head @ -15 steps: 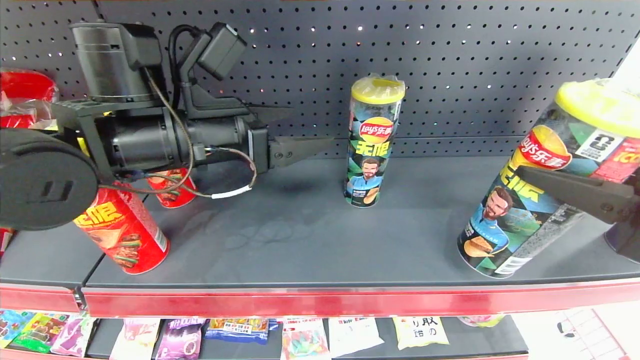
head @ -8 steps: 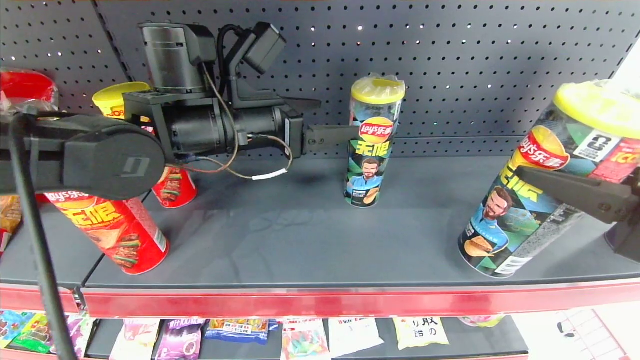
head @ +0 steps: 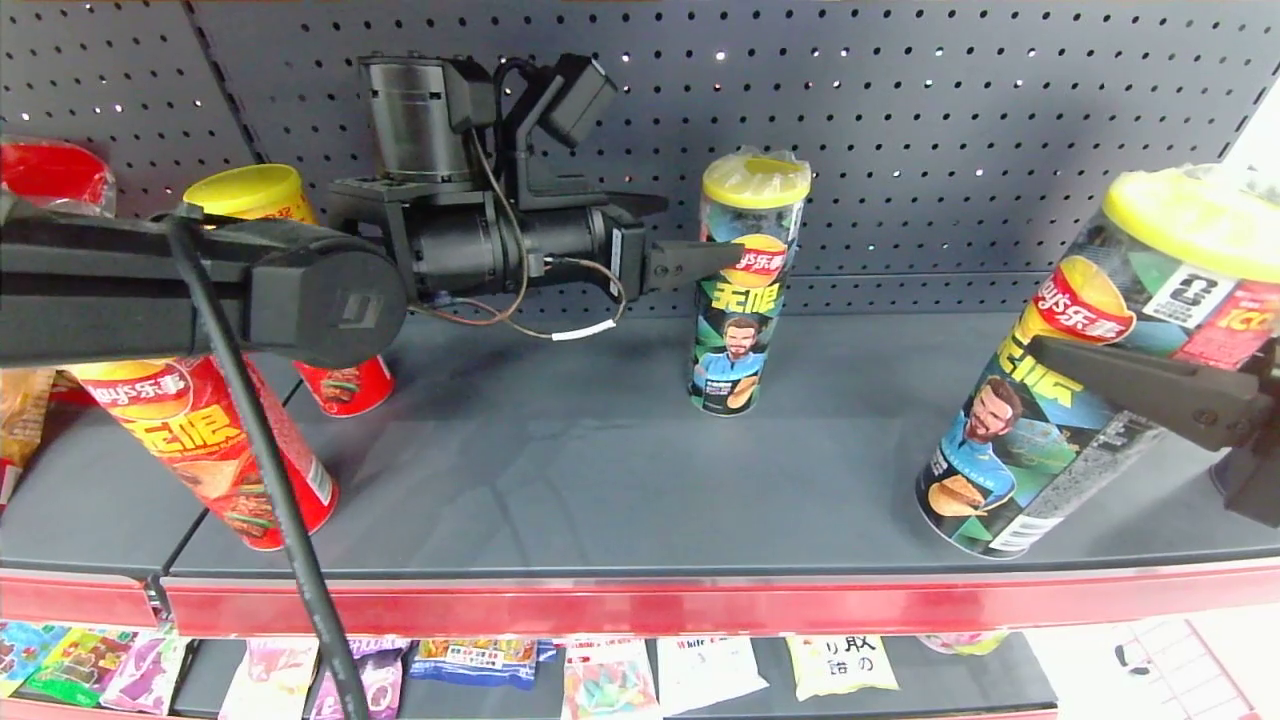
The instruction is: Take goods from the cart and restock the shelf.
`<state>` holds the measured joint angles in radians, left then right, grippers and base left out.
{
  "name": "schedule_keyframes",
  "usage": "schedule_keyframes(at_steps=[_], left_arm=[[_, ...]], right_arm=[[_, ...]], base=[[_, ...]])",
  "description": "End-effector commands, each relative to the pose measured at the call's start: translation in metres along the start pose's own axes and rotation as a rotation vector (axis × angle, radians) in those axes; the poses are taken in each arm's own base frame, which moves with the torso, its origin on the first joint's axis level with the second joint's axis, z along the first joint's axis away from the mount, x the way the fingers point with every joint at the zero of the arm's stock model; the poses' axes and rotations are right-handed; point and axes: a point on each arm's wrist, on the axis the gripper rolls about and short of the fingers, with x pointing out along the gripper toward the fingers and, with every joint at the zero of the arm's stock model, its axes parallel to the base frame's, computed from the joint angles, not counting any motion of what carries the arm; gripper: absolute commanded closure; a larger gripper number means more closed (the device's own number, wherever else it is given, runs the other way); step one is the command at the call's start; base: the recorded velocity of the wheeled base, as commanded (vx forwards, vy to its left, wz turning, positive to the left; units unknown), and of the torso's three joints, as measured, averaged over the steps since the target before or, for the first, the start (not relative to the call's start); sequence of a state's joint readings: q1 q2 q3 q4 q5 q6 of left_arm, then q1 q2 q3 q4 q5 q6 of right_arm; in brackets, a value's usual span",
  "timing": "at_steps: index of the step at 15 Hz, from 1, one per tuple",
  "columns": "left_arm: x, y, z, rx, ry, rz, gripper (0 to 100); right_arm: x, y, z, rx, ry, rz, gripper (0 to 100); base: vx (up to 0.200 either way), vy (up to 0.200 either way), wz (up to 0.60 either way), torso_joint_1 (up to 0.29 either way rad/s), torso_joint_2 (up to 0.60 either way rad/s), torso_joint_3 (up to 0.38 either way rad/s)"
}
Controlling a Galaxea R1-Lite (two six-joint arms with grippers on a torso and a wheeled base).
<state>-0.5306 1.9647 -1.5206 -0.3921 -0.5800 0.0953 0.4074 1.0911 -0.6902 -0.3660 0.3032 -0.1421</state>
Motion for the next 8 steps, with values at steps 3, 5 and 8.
schedule_keyframes(at_steps=[3,5,8], left_arm=[[0.0127,0.0066,-0.0072,-0.001,0.001,-0.011,0],[0.0133,0.0063,-0.0072,0.000,-0.001,-0.014,0],[0.0181,0.0006,-0.0086,0.000,0.001,-0.035,0]], right_arm=[[0.0030,-0.0007,-0.0009,0.002,0.007,0.002,100],[0.0031,-0.0007,-0.0013,0.002,0.009,0.002,100],[0.0031,-0.0007,-0.0013,0.002,0.009,0.002,100]], base=[[0.000,0.000,0.00,0.000,0.00,0.000],[0.000,0.000,0.00,0.000,0.00,0.000],[0.000,0.000,0.00,0.000,0.00,0.000]])
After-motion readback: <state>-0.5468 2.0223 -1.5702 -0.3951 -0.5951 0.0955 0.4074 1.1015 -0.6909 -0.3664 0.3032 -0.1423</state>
